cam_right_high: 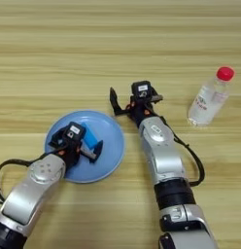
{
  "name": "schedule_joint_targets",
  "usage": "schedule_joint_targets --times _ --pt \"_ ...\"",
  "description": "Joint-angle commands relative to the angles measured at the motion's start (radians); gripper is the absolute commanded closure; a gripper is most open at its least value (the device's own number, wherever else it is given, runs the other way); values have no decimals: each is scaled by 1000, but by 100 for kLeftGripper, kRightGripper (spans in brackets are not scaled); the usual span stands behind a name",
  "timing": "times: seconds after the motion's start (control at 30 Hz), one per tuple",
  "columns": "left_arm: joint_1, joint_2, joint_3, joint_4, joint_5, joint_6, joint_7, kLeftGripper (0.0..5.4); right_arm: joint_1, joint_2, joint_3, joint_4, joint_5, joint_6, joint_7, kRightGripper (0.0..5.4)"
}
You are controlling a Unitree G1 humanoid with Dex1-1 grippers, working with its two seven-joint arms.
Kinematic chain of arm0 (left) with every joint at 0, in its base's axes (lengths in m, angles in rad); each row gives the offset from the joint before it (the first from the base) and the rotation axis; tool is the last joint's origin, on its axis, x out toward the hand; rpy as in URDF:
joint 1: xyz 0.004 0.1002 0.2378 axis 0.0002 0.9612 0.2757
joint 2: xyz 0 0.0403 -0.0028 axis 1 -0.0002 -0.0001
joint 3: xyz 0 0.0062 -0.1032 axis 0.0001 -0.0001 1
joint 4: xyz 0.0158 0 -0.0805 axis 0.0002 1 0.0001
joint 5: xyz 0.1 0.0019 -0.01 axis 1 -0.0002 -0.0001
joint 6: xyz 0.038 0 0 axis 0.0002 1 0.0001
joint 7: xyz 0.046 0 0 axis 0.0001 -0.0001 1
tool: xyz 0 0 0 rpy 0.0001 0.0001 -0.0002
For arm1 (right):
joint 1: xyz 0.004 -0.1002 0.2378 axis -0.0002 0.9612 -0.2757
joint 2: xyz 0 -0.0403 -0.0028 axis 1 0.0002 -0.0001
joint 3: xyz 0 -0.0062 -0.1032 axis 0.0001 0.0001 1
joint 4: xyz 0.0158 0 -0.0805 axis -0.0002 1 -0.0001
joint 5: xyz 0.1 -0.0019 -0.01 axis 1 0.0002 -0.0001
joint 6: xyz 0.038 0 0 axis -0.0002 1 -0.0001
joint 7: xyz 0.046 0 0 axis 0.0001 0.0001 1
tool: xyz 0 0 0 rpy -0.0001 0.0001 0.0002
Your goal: Move the objects on the table
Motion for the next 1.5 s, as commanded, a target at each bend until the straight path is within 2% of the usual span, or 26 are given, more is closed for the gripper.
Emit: schedule_joint_targets --times 0.03,0.43,0.83,1.1,1.5 --pt "5 -28 4 41 1 20 18 0 -20 1 2 -12 -1 17 -1 4" --pt "-3 -31 0 67 -4 2 16 0 -21 0 2 -9 -2 16 -1 4" --pt "-42 -25 24 134 -26 -62 14 0 -22 1 2 -10 -3 17 -3 4" --pt "-73 -18 42 198 -34 -101 13 73 -22 1 2 -12 -3 18 -4 0" --pt "-84 -24 61 237 -36 -134 10 78 -20 1 1 -15 -3 19 -5 0"
